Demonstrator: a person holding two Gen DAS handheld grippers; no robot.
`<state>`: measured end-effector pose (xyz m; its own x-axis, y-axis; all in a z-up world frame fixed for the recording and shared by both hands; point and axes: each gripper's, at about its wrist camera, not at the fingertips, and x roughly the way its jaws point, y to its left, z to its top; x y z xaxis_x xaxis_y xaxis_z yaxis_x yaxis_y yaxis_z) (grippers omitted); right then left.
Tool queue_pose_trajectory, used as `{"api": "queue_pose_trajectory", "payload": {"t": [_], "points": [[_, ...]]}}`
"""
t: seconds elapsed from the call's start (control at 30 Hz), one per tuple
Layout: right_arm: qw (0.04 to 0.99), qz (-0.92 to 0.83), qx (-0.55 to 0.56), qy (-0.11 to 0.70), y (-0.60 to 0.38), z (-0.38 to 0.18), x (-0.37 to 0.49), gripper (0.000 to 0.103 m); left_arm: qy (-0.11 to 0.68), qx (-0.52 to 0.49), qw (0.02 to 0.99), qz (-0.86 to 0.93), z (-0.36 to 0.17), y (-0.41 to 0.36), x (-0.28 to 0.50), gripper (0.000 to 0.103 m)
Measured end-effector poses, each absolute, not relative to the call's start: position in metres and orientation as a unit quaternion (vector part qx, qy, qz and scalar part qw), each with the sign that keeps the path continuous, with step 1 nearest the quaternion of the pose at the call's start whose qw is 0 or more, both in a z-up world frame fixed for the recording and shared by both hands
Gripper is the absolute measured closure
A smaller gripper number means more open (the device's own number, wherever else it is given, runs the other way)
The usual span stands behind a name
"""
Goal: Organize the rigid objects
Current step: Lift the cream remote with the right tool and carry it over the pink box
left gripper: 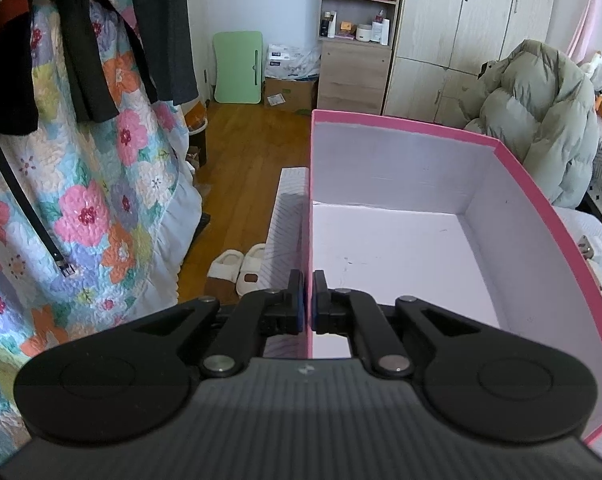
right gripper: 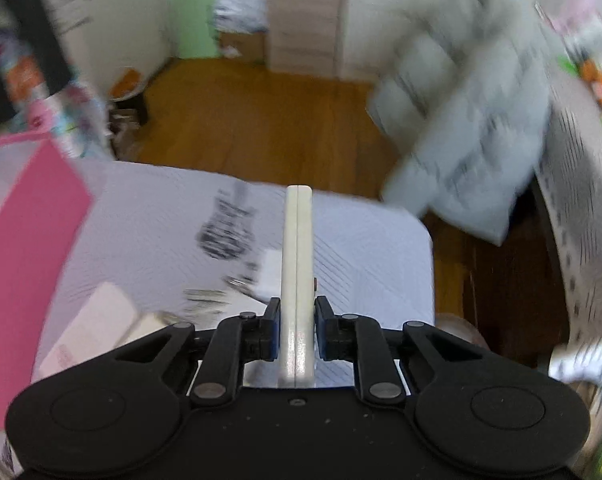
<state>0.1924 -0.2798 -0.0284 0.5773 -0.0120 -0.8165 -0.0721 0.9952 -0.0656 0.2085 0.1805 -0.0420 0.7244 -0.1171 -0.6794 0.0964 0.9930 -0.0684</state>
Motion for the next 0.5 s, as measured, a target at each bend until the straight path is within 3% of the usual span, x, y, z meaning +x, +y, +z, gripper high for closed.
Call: {"api": "queue_pose_trajectory", "payload": {"t": [0.37, 0.5], "points": [[0.905, 0.205, -0.154, 0.341, -0.115, 0.050, 0.158, 0.083, 0.367, -0.024, 0.928, -0.064, -0.042, 0.174, 0.203, 0.099], [0.876, 0.251, -0.172, 0.373, -0.059, 0.041, 0.169, 0.083, 0.367, -0.030, 0.927, -0.064, -0.042, 0.178, 0.203, 0.099]]}}
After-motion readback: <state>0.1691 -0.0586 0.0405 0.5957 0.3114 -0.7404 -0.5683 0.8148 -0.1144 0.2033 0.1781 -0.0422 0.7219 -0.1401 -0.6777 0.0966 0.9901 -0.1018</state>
